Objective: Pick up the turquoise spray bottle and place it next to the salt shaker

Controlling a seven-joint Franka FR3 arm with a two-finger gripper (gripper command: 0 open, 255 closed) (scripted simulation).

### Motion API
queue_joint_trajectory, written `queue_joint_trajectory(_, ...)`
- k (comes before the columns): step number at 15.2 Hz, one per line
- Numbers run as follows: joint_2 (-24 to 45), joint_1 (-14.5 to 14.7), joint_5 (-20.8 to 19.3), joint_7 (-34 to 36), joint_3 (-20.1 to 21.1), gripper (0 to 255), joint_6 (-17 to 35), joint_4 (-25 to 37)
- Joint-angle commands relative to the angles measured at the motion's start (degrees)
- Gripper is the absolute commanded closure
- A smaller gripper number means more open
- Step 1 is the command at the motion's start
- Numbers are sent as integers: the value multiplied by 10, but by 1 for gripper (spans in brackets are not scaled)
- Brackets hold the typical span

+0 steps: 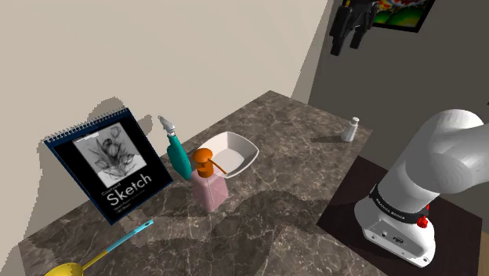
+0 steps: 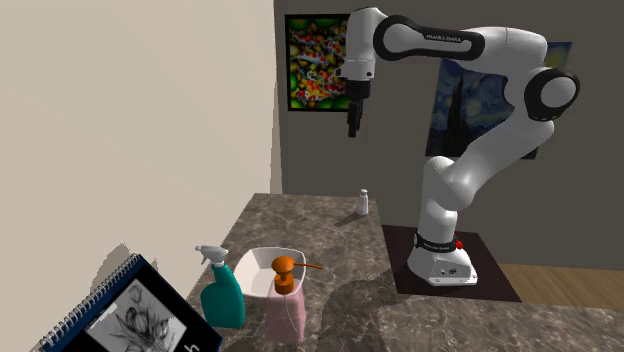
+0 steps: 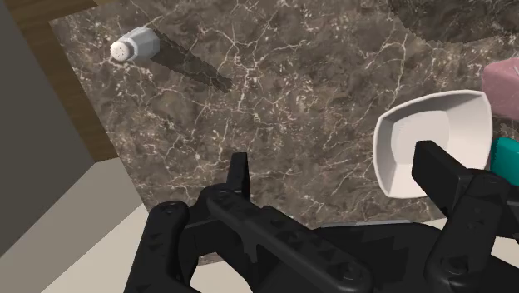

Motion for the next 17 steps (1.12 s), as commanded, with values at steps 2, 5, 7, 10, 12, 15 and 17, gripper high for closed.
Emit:
queue_joint_trajectory(2, 10, 4, 7, 10, 10, 0, 11, -1)
queue_joint_trajectory(5, 43, 15, 27, 41, 39, 0, 42, -1)
queue_joint_trajectory(7, 68, 22, 39, 60, 58, 0, 63, 3)
queue_joint_trajectory(10, 109, 31, 53, 89, 86, 0, 94, 13)
queue_joint_trajectory(12, 139, 36, 61, 108, 104, 0, 114, 24)
queue_joint_trajectory(15, 187, 43, 68, 137, 131, 0, 141, 44)
queue_joint_trajectory(17, 221, 48, 70, 156, 148, 0, 158, 62)
